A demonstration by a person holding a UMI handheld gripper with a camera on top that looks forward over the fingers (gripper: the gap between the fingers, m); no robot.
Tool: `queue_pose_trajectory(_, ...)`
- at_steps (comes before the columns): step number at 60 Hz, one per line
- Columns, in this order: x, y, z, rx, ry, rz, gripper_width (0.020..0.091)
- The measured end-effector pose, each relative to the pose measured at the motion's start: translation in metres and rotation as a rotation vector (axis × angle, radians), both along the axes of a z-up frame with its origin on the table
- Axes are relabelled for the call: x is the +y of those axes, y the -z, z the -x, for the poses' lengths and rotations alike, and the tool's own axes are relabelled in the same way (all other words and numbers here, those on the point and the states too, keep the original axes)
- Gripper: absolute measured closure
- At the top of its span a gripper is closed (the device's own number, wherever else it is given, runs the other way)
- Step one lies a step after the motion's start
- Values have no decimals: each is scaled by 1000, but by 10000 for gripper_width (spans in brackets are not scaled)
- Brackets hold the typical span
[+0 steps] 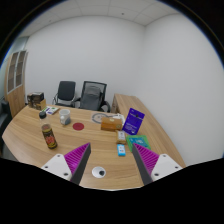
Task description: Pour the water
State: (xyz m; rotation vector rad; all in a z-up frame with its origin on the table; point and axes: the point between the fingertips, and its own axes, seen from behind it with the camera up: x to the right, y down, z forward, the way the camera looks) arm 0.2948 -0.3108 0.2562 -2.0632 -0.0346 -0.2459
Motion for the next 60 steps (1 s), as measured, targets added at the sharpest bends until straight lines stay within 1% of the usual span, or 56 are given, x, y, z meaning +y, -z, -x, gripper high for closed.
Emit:
queue_pose_trajectory(6, -2, 12, 1, -7, 14, 23, 250)
queue_pose_trajectory(11, -6, 31, 9, -5, 18, 52, 247)
queue_pose_trajectory(19, -7, 69, 36, -10, 0, 89, 250)
queue_pose_trajectory(33, 3, 132, 157, 79, -33, 122, 249)
queue_pose_trajectory(39, 24, 147, 213, 123, -35, 89, 247)
queue_pose_trajectory(47, 73, 159, 274, 177, -35, 36, 246)
queue_pose_trajectory(52, 108, 163, 293, 168, -35, 4, 246)
queue_pose_trajectory(60, 159, 171, 303, 145, -28, -58, 251)
